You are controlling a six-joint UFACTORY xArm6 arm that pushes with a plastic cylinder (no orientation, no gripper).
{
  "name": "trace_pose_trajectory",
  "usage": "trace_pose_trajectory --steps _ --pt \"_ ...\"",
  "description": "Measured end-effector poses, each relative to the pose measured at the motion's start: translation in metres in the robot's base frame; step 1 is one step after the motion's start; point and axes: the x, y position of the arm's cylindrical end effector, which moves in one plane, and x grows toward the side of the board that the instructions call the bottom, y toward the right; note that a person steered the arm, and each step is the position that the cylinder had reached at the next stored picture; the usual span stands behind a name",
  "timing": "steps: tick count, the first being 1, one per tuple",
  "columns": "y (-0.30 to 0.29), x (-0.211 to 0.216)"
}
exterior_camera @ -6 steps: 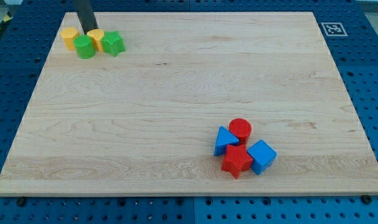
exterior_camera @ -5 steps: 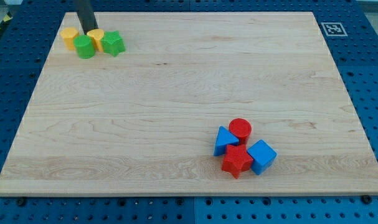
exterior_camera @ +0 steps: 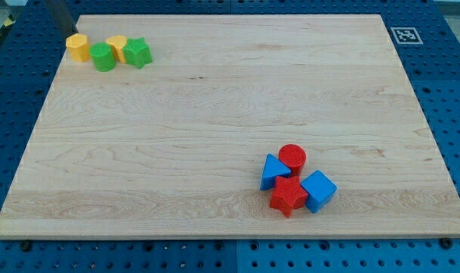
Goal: Push the yellow hexagon into the green circle
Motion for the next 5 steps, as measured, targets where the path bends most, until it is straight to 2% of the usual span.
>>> trace_pose_trajectory --steps 5 --pt "0.011 0.023"
